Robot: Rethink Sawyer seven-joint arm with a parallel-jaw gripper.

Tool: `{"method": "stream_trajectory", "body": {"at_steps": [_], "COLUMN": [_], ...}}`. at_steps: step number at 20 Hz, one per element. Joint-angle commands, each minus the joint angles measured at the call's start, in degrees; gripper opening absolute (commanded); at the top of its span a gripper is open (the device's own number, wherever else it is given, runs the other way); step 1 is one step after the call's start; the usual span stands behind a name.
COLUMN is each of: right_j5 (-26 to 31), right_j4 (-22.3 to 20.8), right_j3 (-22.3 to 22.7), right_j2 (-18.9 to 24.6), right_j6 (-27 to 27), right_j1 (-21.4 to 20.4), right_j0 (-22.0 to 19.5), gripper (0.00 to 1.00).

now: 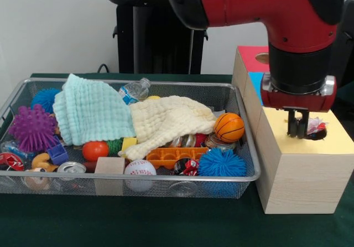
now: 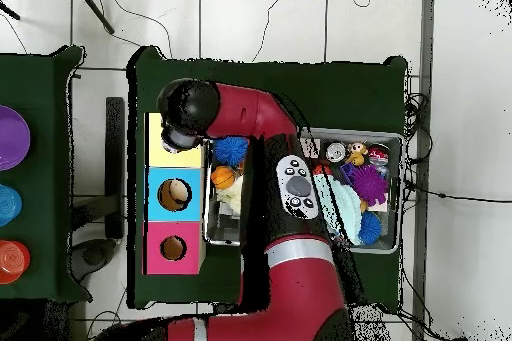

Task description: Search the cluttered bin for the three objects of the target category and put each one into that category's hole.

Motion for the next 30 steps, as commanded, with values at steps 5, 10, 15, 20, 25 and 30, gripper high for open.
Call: {"method": "stream_trajectory", "body": {"at_steps": [5,10,15,20,25,30], "right_j5": [3.5,1.5,-2.6,-5.4,-7.4,-6.9], "right_j4": [1.4,1.3,-0.4,-2.2,-2.6,-2.4], "right_j3": [8.3,9.2,8.9,7.7,7.4,8.3], "right_j2": [4.9,5.2,6.0,5.8,6.0,5.6], "right_j6": [1.5,1.3,-1.4,-2.7,-2.7,-1.3], "right_j1": [-3.8,-3.3,-0.3,2.1,3.3,1.9], "right_j0": [1.6,1.3,-0.2,-0.9,-0.9,0.2], "gripper": [0.00,0.00,0.00,0.00,0.00,0.00]}}
